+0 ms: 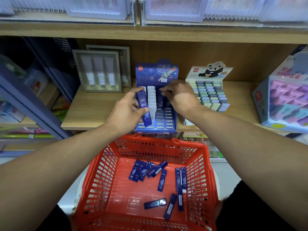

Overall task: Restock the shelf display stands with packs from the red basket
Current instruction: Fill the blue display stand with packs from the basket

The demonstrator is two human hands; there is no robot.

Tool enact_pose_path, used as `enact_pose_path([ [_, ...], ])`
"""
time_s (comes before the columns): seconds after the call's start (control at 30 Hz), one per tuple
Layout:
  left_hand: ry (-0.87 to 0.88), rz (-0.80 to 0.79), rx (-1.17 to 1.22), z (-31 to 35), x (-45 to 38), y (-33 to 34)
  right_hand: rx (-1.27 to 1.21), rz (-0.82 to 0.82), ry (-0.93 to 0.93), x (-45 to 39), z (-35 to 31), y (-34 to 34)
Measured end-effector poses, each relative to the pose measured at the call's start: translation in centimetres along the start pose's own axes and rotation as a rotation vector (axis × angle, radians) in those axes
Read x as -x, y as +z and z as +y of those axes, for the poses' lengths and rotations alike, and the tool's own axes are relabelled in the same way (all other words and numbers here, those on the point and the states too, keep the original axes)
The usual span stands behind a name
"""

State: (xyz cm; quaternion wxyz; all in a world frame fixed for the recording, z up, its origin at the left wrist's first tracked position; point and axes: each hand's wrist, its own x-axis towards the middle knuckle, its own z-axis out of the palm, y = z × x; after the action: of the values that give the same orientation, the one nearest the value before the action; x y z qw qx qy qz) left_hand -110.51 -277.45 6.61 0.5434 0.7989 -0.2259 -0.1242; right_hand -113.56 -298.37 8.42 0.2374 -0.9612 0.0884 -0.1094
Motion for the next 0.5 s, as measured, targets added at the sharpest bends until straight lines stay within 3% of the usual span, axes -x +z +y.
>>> enact_pose_path([
  [0.2, -0.004, -0.002, -0.001, -0.4, 0.0, 0.0, -0.026, 0.002, 0.105, -0.3, -0.8, -0.4],
  [0.3, -0.012, 0.001, 0.003, -0.4, 0.1, 0.0, 0.023, -0.085, 0.099, -0.3, -1.0, -0.8],
  [0.5, -0.004, 0.021, -0.014, 0.8, 0.4, -0.1, 0.069, -0.044, 0.047, 0.2, -1.2, -1.6],
])
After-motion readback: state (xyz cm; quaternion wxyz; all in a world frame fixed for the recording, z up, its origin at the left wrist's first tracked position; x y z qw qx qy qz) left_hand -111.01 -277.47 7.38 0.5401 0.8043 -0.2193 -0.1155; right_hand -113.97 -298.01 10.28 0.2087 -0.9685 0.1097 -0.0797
